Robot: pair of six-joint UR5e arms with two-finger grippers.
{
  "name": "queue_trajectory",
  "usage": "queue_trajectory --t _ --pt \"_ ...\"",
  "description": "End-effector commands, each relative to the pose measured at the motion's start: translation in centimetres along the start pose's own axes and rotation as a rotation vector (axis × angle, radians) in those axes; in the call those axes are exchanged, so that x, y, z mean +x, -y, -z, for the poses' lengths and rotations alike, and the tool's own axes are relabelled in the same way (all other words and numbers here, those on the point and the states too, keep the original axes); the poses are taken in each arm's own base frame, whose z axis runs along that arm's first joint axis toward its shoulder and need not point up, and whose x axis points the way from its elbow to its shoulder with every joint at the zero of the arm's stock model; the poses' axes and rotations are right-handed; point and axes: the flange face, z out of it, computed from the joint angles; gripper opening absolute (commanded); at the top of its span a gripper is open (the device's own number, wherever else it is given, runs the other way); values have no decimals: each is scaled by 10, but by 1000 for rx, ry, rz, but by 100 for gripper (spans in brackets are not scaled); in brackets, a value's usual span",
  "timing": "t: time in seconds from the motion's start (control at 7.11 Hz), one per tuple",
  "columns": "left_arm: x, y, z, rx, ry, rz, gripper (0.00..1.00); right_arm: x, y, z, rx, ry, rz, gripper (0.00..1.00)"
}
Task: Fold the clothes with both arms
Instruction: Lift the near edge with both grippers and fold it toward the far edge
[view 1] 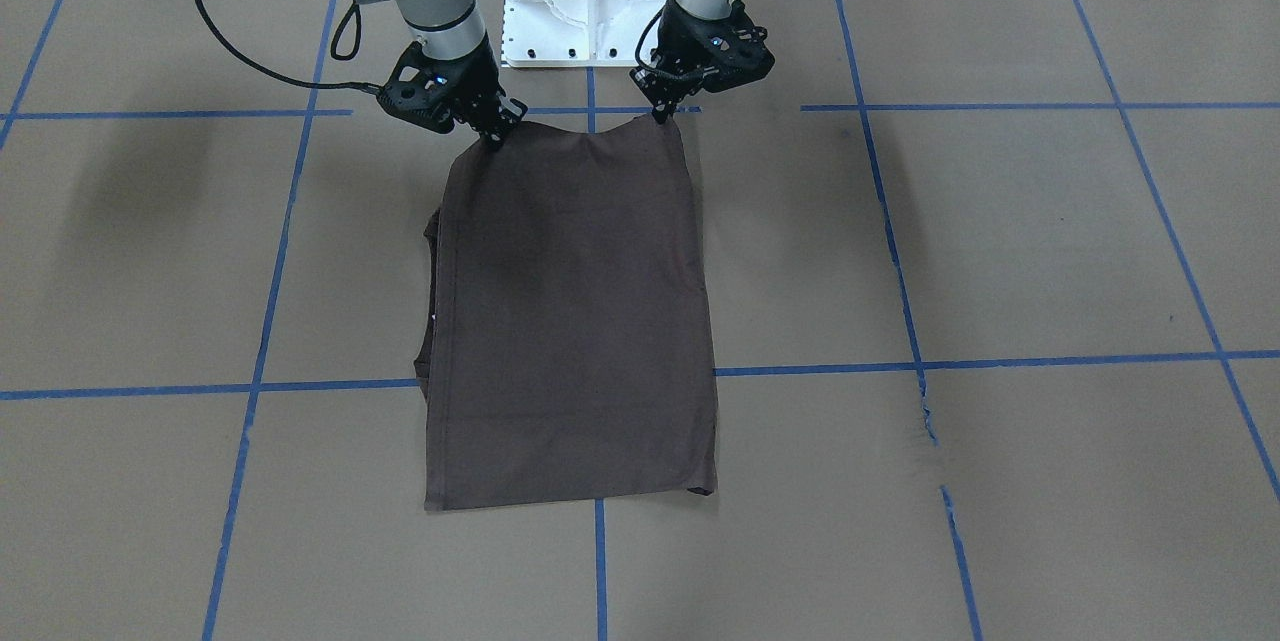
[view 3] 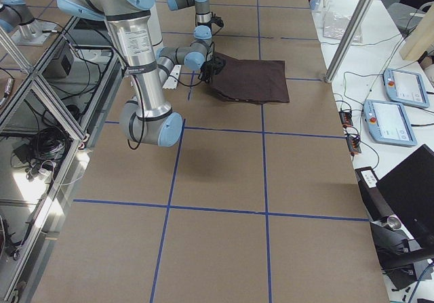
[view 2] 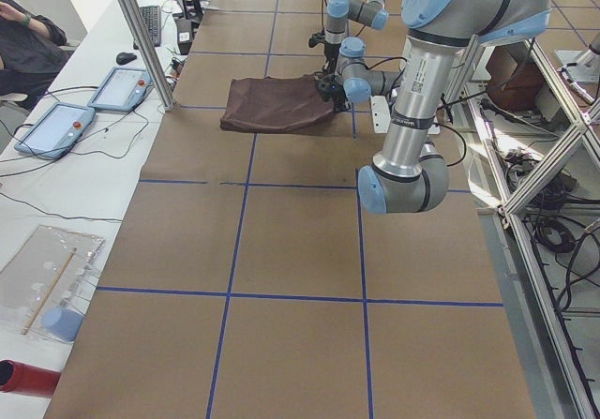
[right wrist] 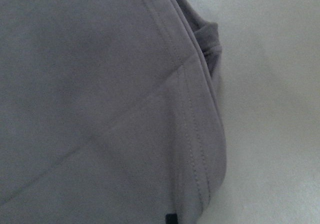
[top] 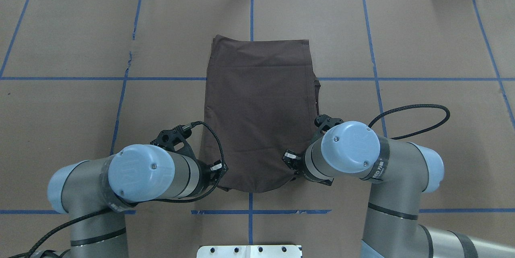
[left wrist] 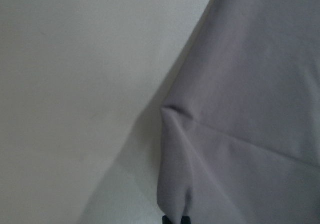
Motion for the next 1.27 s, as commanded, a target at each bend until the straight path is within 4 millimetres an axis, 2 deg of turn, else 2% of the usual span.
queue_trajectory --t 0.0,0.14,0.28,0.42,0.56,0.7,0.84,1.13 --pt "-29 -48 48 -83 7 -51 0 27 -15 50 -117 36 20 0" --pt "-36 -54 63 -92 23 -60 0 29 -19 50 -143 27 23 0" --pt "-36 -60 60 -103 32 -65 0 23 -24 47 -148 31 32 0" --pt "-34 -61 58 -112 33 -92 0 9 -15 47 -121 52 68 0" --pt "-18 -32 71 -65 -9 -131 0 1 17 49 -79 86 61 0" --pt "-3 7 87 -1 -44 -116 0 -11 54 56 -40 144 50 0" --pt "10 45 89 19 -39 -129 0 -27 93 53 0 144 37 0" --pt "44 114 63 99 -21 -112 0 -77 148 46 45 136 -8 0"
